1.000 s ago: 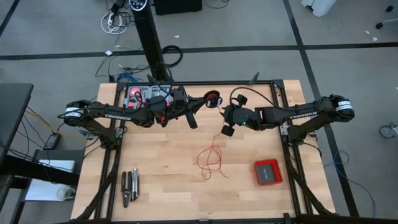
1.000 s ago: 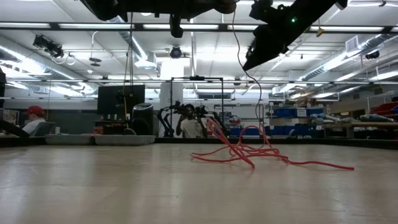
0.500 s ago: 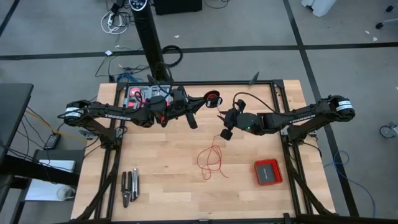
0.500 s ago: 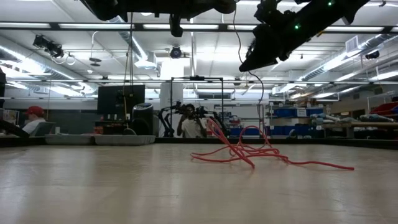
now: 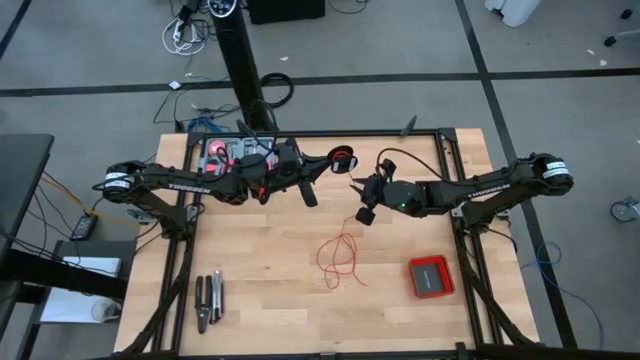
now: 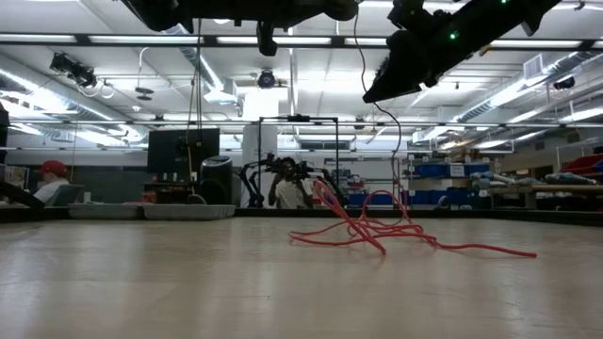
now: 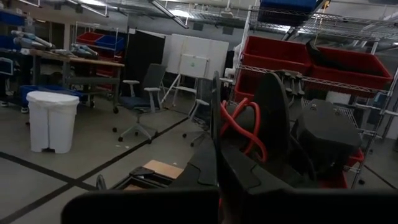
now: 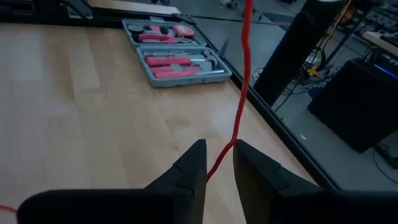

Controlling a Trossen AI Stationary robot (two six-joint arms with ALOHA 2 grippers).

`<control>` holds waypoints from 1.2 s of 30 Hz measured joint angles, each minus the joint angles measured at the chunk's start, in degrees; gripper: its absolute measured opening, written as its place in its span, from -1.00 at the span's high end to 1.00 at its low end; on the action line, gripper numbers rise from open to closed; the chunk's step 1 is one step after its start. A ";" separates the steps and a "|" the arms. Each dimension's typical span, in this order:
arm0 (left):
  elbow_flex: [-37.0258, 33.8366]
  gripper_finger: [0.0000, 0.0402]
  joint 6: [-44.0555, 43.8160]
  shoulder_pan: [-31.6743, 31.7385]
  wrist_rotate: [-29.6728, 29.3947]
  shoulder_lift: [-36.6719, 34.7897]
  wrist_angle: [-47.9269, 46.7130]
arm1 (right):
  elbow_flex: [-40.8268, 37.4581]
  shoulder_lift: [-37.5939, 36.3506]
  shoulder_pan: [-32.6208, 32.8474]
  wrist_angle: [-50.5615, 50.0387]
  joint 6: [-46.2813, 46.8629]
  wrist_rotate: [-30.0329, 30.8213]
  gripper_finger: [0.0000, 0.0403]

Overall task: Coil cords
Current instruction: Coil the red wire onto the spool

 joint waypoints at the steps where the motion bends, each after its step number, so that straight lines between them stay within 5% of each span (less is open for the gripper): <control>1: 0.00 1.00 0.00 0.00 0.00 0.00 0.00 | 0.00 0.00 -0.01 0.34 -0.03 0.01 0.63; 9: 0.00 1.00 0.00 -0.01 0.00 0.00 0.03 | 0.00 0.00 0.02 1.81 -1.87 -0.47 0.96; 24: -0.07 1.00 -0.53 -0.02 -4.11 3.33 2.23 | 0.02 -0.02 2.39 7.12 -3.98 -1.24 1.00; 36: -0.04 1.00 -6.13 -0.02 -5.41 4.84 6.88 | 0.09 1.08 2.62 1.78 1.94 -0.21 1.00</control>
